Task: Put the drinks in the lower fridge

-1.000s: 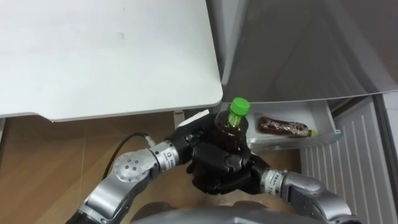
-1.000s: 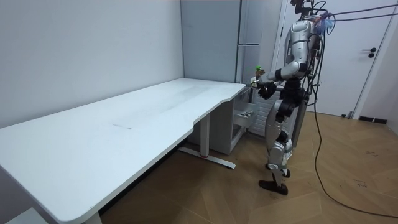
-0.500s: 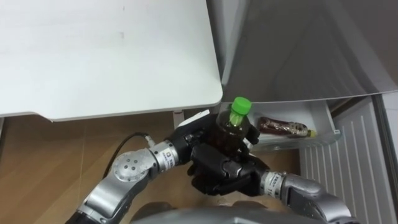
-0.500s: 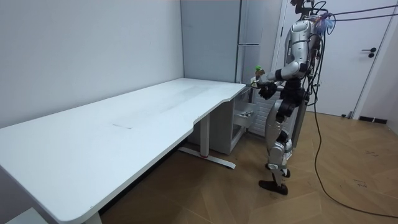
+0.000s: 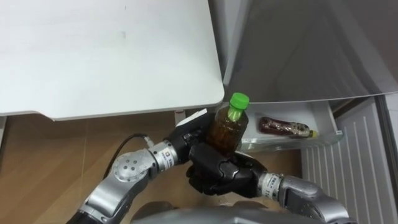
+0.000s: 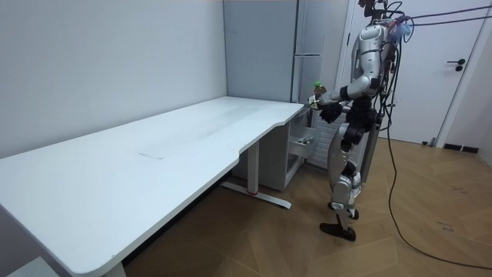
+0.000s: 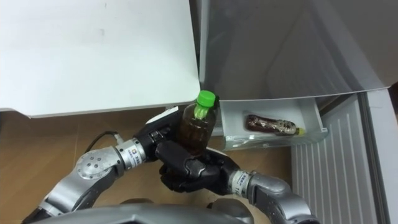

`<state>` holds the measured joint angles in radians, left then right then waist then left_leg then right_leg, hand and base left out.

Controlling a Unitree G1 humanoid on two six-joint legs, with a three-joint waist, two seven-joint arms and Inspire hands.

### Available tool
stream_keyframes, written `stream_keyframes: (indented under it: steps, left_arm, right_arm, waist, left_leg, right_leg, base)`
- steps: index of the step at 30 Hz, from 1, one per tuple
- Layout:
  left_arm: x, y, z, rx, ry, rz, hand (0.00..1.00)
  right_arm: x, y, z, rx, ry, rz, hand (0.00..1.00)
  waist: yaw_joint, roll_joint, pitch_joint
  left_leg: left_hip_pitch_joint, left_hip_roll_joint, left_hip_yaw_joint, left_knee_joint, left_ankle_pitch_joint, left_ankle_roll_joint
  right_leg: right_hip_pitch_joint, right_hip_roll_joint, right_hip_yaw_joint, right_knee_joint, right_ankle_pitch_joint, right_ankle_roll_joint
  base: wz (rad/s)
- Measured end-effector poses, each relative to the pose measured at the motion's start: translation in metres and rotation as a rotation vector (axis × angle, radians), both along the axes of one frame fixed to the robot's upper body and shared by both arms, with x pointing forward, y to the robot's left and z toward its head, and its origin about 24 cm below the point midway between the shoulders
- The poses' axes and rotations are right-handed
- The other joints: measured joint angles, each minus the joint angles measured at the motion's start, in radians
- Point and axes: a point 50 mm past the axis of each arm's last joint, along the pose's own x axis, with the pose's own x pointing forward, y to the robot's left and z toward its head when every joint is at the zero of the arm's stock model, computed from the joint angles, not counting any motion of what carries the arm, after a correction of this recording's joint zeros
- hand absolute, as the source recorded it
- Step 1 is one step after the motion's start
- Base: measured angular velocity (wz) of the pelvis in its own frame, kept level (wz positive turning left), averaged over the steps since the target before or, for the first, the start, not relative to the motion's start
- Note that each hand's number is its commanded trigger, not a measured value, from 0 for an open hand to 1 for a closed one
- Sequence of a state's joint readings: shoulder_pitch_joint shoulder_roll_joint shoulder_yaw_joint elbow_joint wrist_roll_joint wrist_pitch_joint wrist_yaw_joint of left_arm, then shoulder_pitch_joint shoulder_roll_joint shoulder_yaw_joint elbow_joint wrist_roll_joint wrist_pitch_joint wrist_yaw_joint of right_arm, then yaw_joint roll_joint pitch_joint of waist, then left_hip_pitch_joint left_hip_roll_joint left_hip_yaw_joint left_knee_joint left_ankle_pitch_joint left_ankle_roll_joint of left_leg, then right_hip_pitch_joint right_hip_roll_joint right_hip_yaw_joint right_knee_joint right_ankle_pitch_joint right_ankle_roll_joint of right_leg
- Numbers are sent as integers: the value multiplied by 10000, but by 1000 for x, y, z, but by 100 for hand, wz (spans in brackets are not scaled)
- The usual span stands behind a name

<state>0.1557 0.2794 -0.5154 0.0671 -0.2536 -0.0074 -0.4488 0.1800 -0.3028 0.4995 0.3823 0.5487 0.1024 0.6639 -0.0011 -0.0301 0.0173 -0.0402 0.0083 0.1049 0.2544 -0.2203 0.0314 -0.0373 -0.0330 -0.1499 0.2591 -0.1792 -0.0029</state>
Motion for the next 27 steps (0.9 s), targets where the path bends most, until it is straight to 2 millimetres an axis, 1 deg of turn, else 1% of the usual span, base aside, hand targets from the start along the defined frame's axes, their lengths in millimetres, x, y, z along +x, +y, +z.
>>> stream_keyframes:
  steps: [7,15,19,22,24,26,27]
  left_arm:
    - [-2,2,-6,-87,285,136,0]
    - [-4,12,-20,-80,1032,611,0]
    - [-8,16,-27,-462,1562,807,0]
    - [-7,18,-27,-508,1586,907,0]
    - [-7,22,-28,-410,1543,928,0]
    - [-14,33,-37,-20,1921,1306,0]
    - [-15,34,-37,-77,1960,1445,0]
  right_arm:
    - [-3,-1,-2,-38,129,-27,100]
    - [-12,-2,-6,-125,552,-237,100]
    - [-13,-11,-11,-116,1127,-1190,100]
    - [-10,-18,-10,-131,1106,-1617,100]
    - [-7,-22,-9,3,1089,-2003,100]
    - [1,-31,-6,-64,920,-2825,100]
    - [2,-33,-6,-172,919,-3003,100]
  waist:
    - [87,-21,14]
    - [61,-56,13]
    - [63,-44,3]
    - [53,4,-26]
    - [-42,56,-36]
    - [-261,122,-73]
    - [-266,123,-73]
  left_leg:
    - [172,-15,53,-165,11,-2]
    - [493,-23,58,-338,10,-4]
    - [500,-25,85,-301,10,-3]
    - [510,-19,79,-251,10,-4]
    - [520,-16,72,-236,10,-4]
    - [657,-22,80,-283,10,-4]
    - [704,-21,90,-345,10,-3]
  right_leg:
    - [80,17,99,-29,-2,2]
    - [451,32,84,-229,-8,11]
    - [451,21,35,-227,-7,12]
    - [456,20,37,-219,-7,12]
    - [489,18,29,-222,-6,12]
    - [591,10,26,-226,-7,12]
    - [630,17,64,-225,-7,12]
  base:
    - [-1]
    - [0]
    - [0]
    - [0]
    - [2]
    - [0]
    - [-6]
